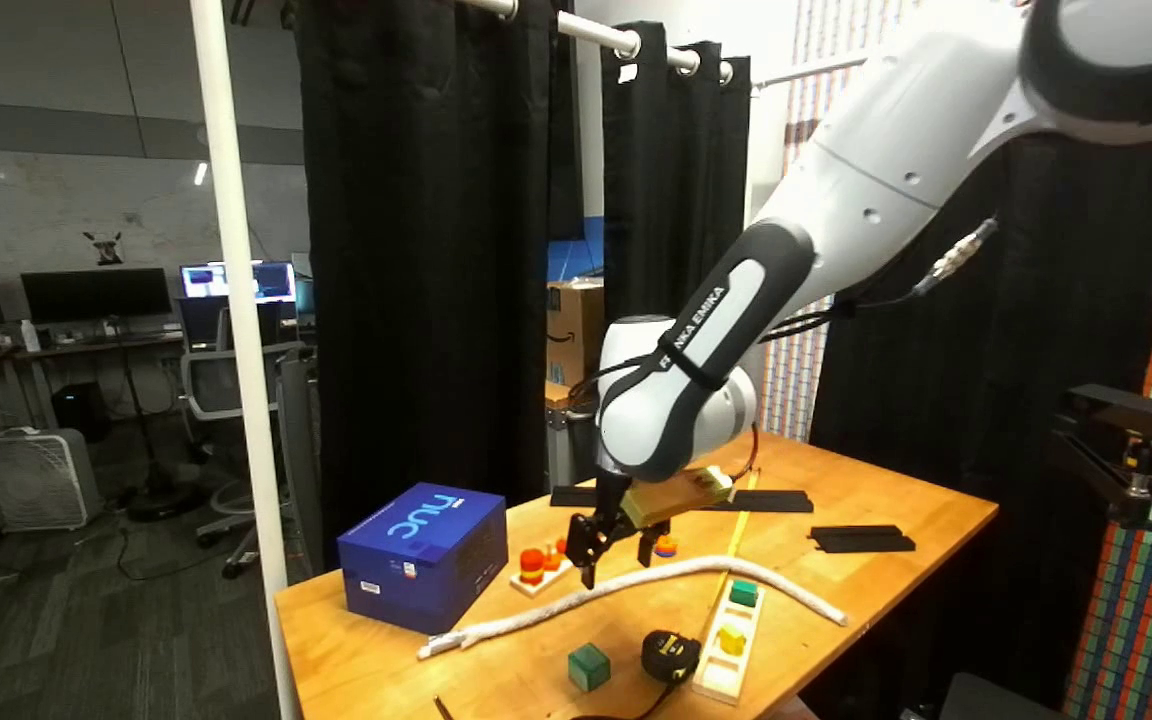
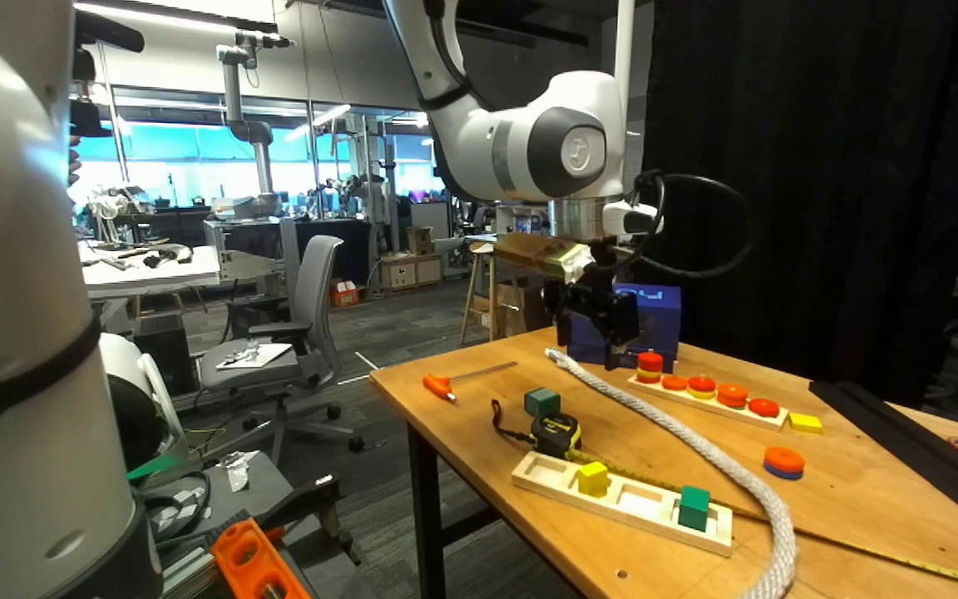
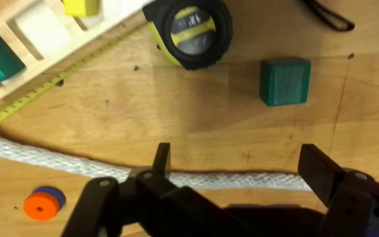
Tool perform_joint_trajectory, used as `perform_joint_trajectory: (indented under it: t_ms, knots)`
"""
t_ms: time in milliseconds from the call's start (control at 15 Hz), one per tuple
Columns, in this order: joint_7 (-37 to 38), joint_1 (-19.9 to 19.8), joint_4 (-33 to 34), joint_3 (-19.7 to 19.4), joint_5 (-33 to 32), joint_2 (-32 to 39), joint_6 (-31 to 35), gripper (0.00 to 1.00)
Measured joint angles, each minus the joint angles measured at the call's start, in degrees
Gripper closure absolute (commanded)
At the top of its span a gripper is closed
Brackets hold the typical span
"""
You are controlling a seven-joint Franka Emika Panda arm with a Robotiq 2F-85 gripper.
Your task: Pick up the orange object from the wooden object and put it on the table
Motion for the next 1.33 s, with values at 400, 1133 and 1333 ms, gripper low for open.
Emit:
perform_joint_trajectory:
  t_ms: [400, 1133, 1333]
  knots:
    - [4.69, 2.86, 18.89, -2.13, 0.00, 15.96, 0.30, 0.00]
    - [6.96, 7.13, 37.44, -5.73, 0.00, 28.17, -4.43, 0.00]
    - [6.95, 7.12, 38.95, -6.31, 0.00, 28.48, -6.07, 0.00]
